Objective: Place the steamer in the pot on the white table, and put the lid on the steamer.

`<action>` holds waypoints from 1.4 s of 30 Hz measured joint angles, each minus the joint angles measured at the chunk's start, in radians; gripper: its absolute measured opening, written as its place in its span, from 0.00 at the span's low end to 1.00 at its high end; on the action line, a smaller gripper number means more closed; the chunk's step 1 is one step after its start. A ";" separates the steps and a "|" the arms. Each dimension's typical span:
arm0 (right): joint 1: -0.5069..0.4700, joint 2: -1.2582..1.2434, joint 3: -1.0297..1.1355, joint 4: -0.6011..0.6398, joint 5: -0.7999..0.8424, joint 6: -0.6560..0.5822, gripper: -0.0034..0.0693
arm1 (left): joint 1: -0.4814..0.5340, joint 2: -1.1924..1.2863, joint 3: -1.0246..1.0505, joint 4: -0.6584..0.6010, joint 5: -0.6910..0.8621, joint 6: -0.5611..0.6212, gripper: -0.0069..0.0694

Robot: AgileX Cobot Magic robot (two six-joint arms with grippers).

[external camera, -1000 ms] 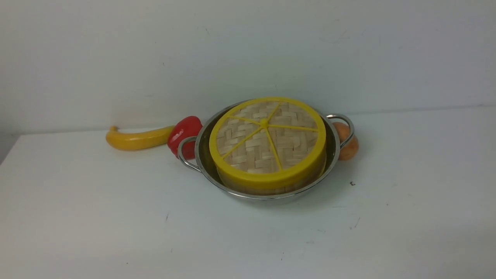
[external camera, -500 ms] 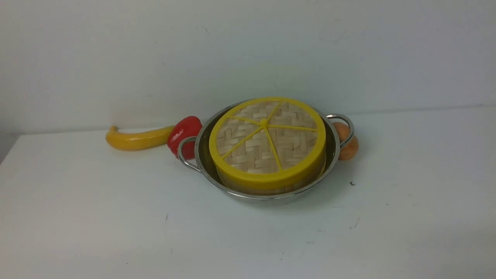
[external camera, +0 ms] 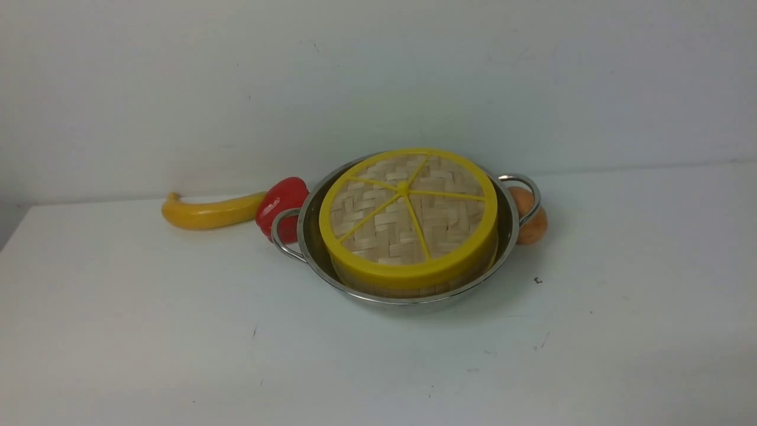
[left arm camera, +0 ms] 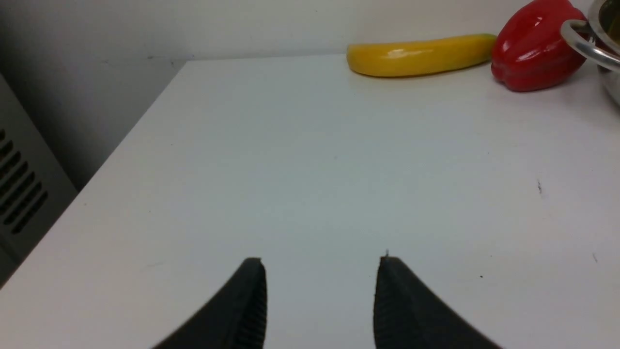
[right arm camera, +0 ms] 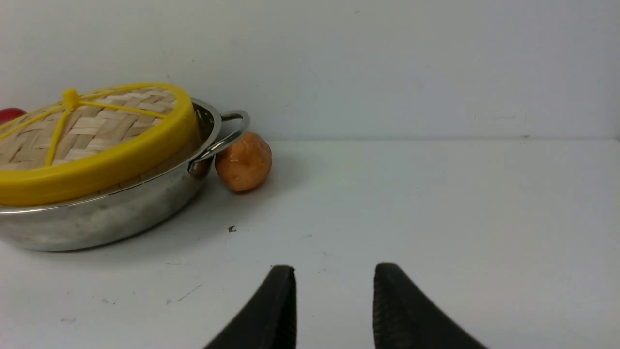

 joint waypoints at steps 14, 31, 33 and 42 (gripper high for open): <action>0.000 0.000 0.000 0.000 0.000 0.000 0.38 | -0.079 0.000 0.000 0.000 -0.001 0.000 0.48; 0.000 0.000 0.000 0.000 0.000 0.000 0.38 | -0.184 0.000 0.000 0.000 -0.001 0.000 0.48; 0.000 0.000 0.000 0.000 0.000 0.000 0.38 | -0.184 0.000 0.000 0.000 -0.001 0.000 0.48; 0.000 0.000 0.000 0.000 0.000 0.000 0.38 | -0.184 0.000 0.000 0.000 -0.001 0.000 0.48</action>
